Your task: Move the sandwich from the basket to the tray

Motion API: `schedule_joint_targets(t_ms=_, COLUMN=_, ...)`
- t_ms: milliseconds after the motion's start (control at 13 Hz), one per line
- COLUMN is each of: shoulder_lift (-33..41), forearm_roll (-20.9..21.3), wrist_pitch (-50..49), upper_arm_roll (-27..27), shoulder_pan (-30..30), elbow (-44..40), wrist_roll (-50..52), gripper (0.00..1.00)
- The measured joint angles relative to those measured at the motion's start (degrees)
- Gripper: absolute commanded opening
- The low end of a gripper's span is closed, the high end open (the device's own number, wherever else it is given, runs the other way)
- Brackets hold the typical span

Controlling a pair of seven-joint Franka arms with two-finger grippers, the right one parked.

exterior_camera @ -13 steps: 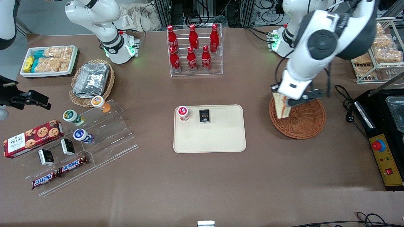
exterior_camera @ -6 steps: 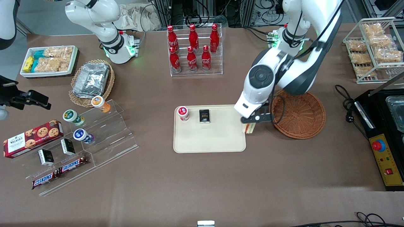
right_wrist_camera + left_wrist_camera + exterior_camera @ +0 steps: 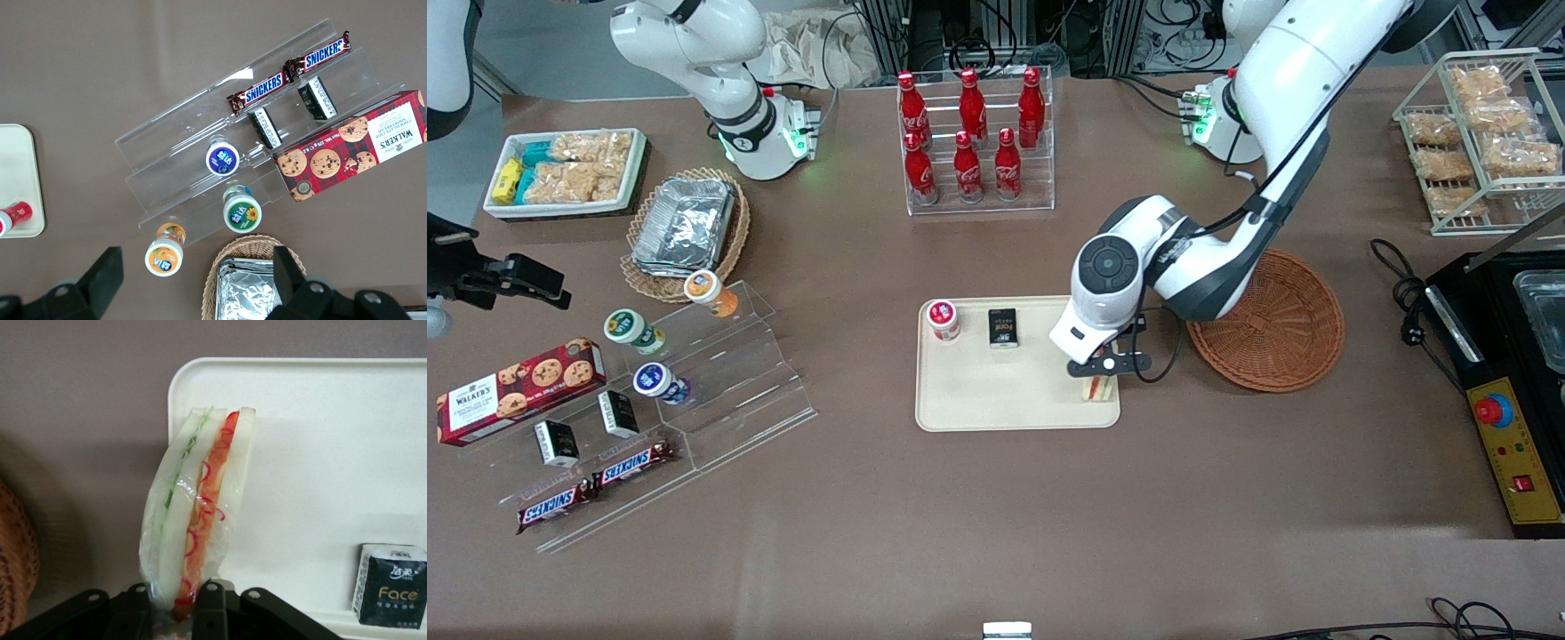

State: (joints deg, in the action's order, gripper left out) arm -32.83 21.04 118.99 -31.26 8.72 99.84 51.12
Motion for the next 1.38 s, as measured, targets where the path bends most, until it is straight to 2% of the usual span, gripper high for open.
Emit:
schedule_joint_targets(t_ms=154, shoulder_lift=-2.52, forearm_roll=2.48, wrist_pitch=0.41, upper_arm_roll=0.0, shoulder_pan=0.95, elbow=-1.33, wrist_roll=2.23, gripper=0.0)
schedule_joint_targets(t_ms=231, shoulder_lift=-3.74, forearm_roll=4.01, wrist_pitch=0.79, upper_arm_roll=0.0, shoulder_pan=1.3, elbow=-1.88, wrist_roll=3.47, gripper=0.66)
schedule_joint_targets(t_ms=308, shoulder_lift=-4.8, forearm_roll=5.2, wrist_pitch=1.32, upper_arm_roll=0.0, shoulder_pan=1.51, elbow=-2.26, wrist_roll=4.46, gripper=1.0)
schedule_joint_targets(t_ms=538, shoulder_lift=-6.74, forearm_roll=8.0, wrist_pitch=2.01, upper_arm_roll=0.01, shoulder_pan=1.64, elbow=-2.93, wrist_roll=7.95, gripper=1.0)
schedule_joint_targets(t_ms=846, shoulder_lift=-5.75, forearm_roll=7.73, wrist_pitch=1.78, upper_arm_roll=0.01, shoulder_pan=1.42, elbow=-5.24, wrist_roll=9.6, gripper=1.0)
schedule_joint_targets(t_ms=1154, shoulder_lift=0.66, forearm_roll=2.94, wrist_pitch=-1.8, upper_arm_roll=0.17, shoulder_pan=-0.41, elbow=-8.25, wrist_roll=10.54, gripper=1.0)
schedule_joint_targets(t_ms=1385, shoulder_lift=7.8, forearm_roll=-3.22, wrist_pitch=-8.04, upper_arm_roll=0.3, shoulder_pan=-6.92, elbow=-9.21, wrist_roll=9.09, gripper=1.0)
